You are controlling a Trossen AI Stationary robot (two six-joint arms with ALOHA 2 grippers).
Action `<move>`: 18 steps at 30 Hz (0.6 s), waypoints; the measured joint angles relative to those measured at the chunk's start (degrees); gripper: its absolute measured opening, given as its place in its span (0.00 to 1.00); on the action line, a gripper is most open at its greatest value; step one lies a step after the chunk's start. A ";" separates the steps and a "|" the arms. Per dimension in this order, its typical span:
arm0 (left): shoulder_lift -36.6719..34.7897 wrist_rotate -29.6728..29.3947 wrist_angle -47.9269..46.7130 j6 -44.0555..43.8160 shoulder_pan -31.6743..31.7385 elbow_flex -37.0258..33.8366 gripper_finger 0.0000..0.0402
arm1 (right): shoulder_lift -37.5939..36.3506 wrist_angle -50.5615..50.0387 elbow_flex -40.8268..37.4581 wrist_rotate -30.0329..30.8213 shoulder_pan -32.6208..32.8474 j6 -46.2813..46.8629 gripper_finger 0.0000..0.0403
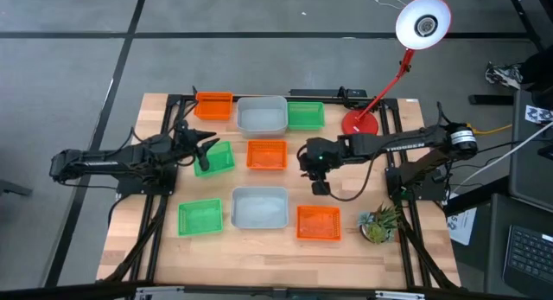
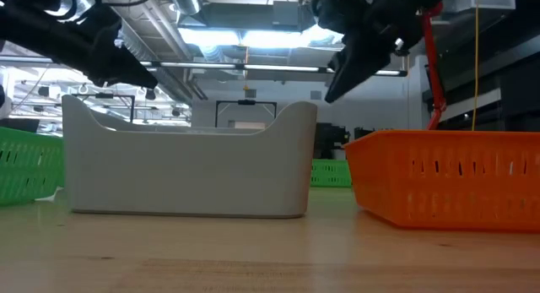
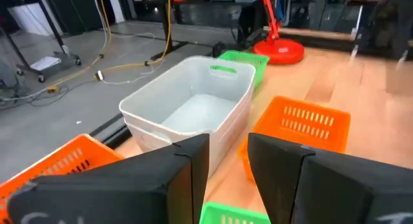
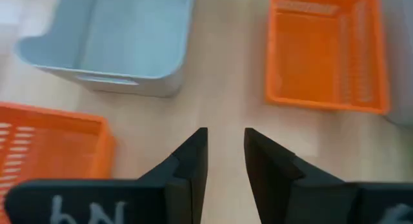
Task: Stack baskets by color
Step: Stack the center orange bin on the top left orange bin
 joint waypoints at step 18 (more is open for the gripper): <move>-0.09 -0.15 0.24 3.72 0.00 0.00 0.25 | 1.30 -9.69 -0.02 -5.71 9.99 17.07 0.25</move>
